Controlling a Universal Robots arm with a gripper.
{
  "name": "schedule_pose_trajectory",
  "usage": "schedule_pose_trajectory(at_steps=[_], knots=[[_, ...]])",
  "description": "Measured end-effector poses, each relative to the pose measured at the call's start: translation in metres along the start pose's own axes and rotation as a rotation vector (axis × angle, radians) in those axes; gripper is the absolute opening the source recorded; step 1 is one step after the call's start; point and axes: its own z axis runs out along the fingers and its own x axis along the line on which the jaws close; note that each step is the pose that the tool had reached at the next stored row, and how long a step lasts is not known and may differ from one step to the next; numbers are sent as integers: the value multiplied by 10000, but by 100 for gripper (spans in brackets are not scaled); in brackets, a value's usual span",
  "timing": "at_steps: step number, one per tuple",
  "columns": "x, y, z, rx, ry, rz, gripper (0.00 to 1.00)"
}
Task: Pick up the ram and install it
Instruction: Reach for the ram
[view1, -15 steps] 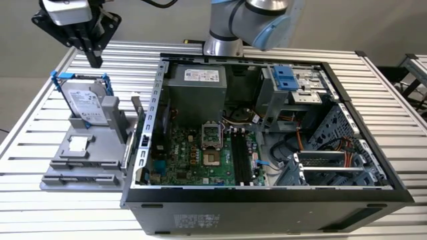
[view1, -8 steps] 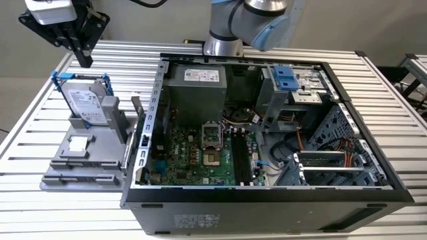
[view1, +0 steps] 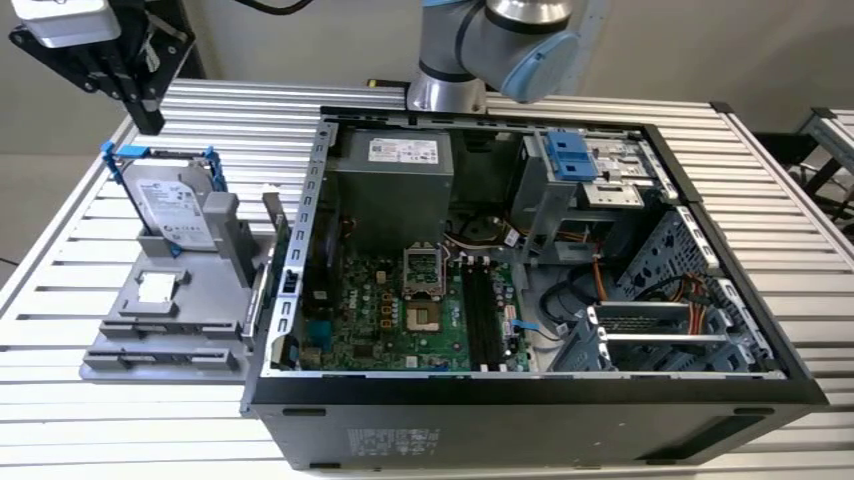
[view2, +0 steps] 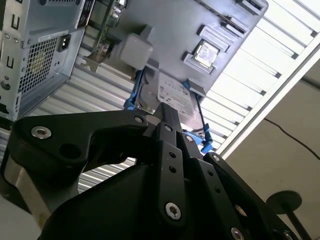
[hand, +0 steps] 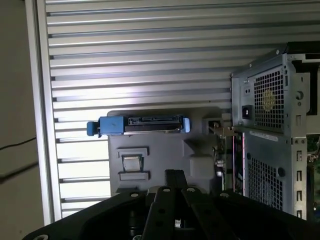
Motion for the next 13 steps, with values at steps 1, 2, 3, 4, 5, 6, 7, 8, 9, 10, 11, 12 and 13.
schedule_pose_trajectory(at_steps=[1,2,3,4,5,6,7,8,9,10,11,12,13], knots=[[21,-1,0,0,0,0,0],[37,-3,-1,0,0,-1,0],[55,-4,-1,-1,0,-1,0],[72,-5,-1,0,0,-1,0],[89,-6,-2,0,0,-2,0],[106,-7,-2,0,0,-2,0],[121,-8,-2,-1,-1,-2,0],[130,-9,-2,-1,-1,-2,0],[131,-9,-3,-1,0,-4,0],[131,-9,-2,-1,-1,-4,0],[132,-9,-3,-1,0,-4,0],[133,-9,-3,-1,0,-4,0],[134,-9,-3,-2,0,-25,0]])
